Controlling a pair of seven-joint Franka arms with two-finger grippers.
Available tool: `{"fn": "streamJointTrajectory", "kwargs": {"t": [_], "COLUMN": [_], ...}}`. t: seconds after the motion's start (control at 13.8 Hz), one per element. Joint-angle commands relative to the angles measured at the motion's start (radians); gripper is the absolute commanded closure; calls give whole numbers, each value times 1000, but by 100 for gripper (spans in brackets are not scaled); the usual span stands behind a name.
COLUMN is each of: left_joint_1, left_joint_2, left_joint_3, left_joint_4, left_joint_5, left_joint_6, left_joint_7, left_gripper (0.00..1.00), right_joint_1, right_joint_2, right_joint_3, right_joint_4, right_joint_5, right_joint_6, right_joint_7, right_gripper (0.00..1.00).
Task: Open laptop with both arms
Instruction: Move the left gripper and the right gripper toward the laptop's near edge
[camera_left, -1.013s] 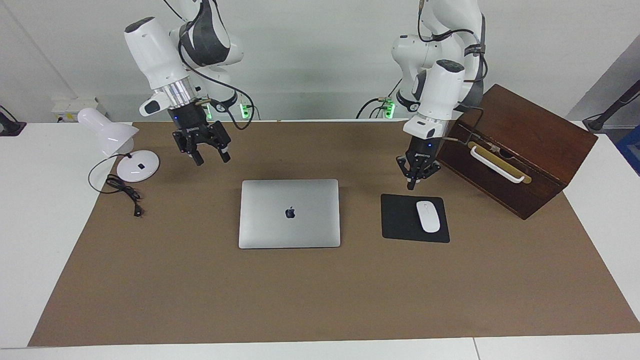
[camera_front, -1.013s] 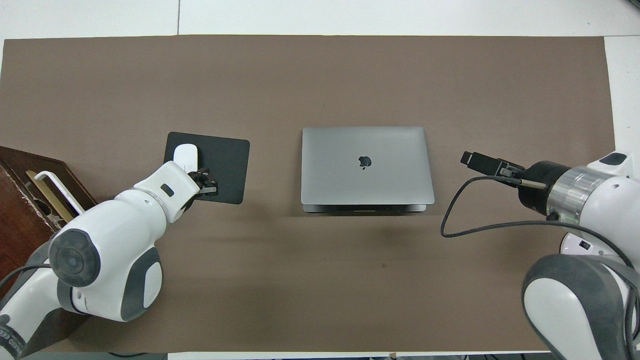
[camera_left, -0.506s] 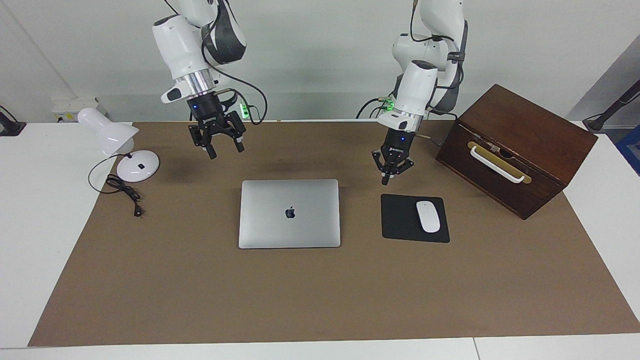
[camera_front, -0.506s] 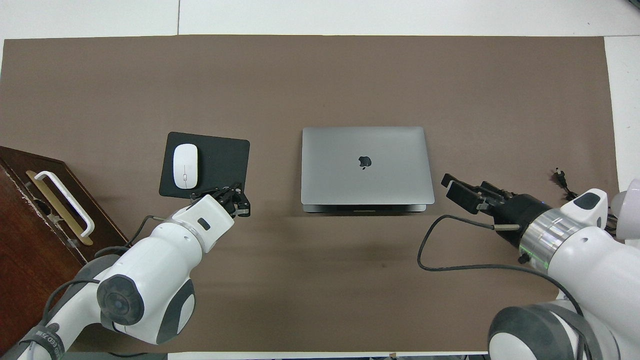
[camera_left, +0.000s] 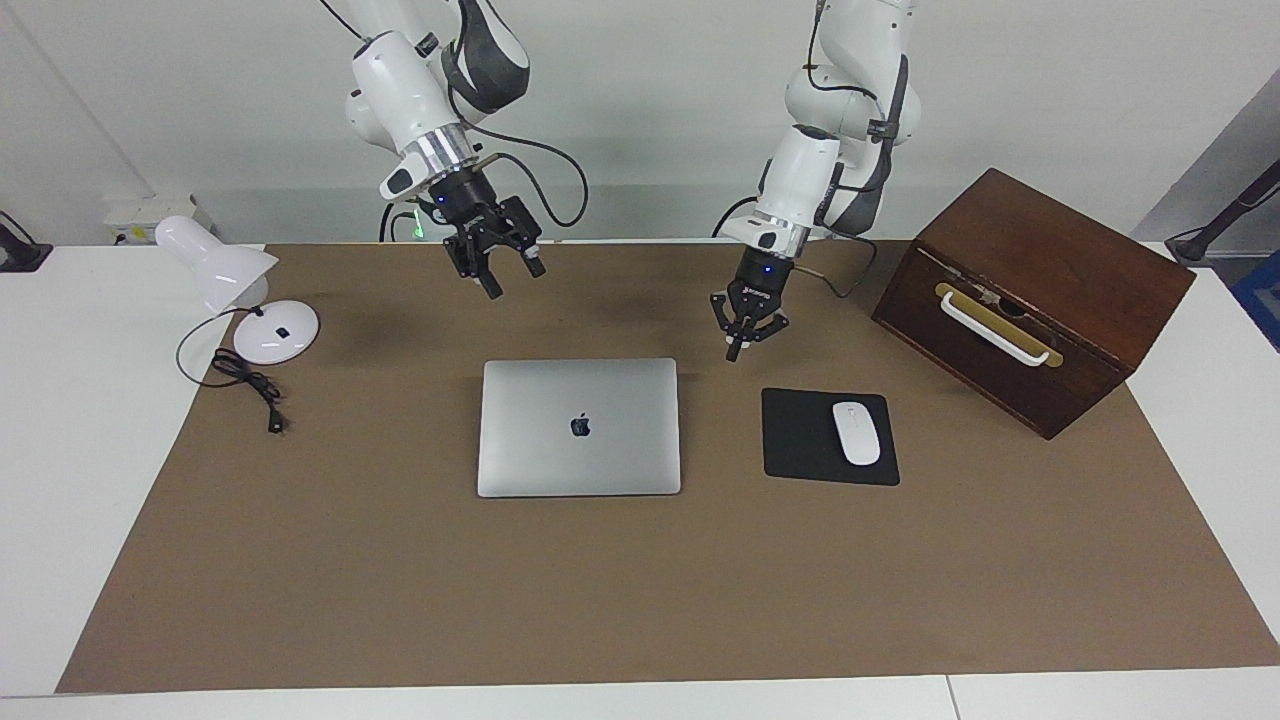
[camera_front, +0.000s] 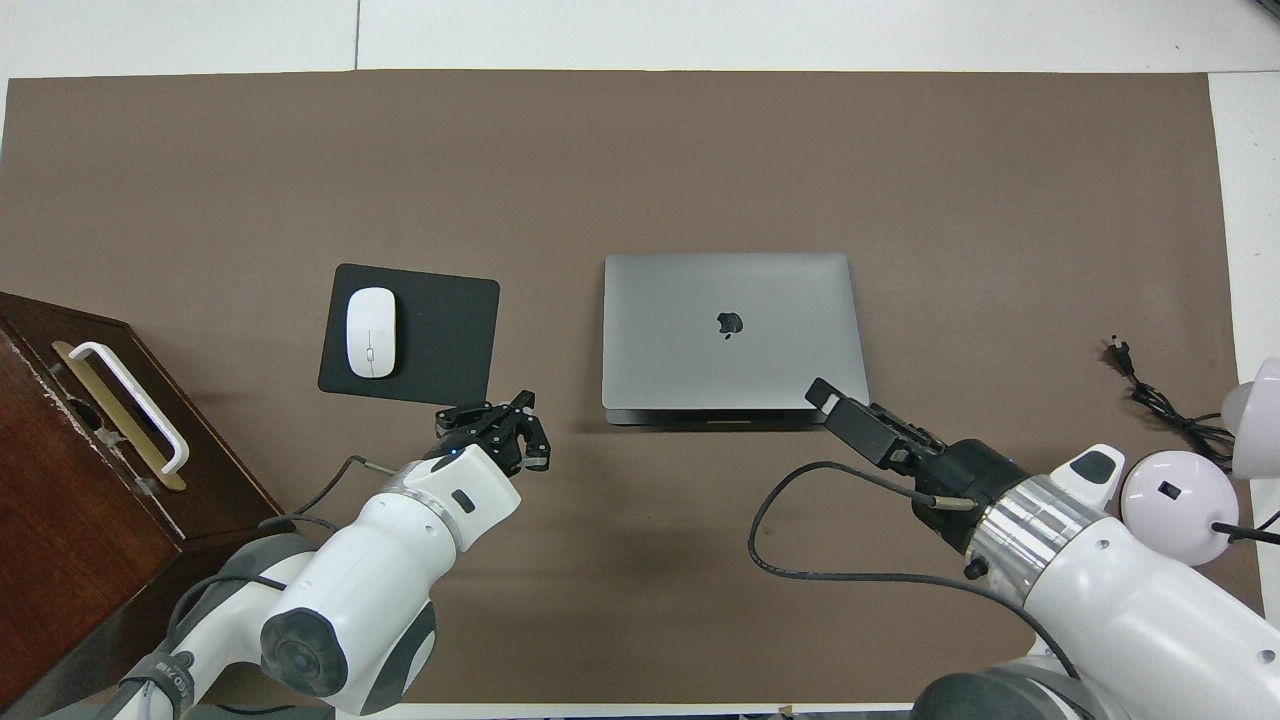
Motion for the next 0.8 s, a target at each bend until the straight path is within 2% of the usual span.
{"fn": "streamJointTrajectory", "kwargs": {"t": [0.0,0.14,0.29,0.72], "left_joint_1": [-55,-88,-101,-138], "left_joint_2": [-2,57,105,186], "left_joint_3": [16,16,16,19], "left_joint_4": [-19,-19,-19,10], "left_joint_5": [-16,-16,-16,-13], "left_joint_6": [37,137,202,242], "left_joint_7": [6,11,11,20], "left_gripper": [100,100,100,100], "right_joint_1": [2,2,2,16], "right_joint_2": [-7,17,33,76], "right_joint_3": [76,151,188,207], "right_joint_4": [-20,-20,-20,-20], "right_joint_5": [163,319,410,496], "right_joint_6": [58,95,113,115], "right_joint_7": [40,40,40,92], "right_gripper": [0,0,0,0]}}
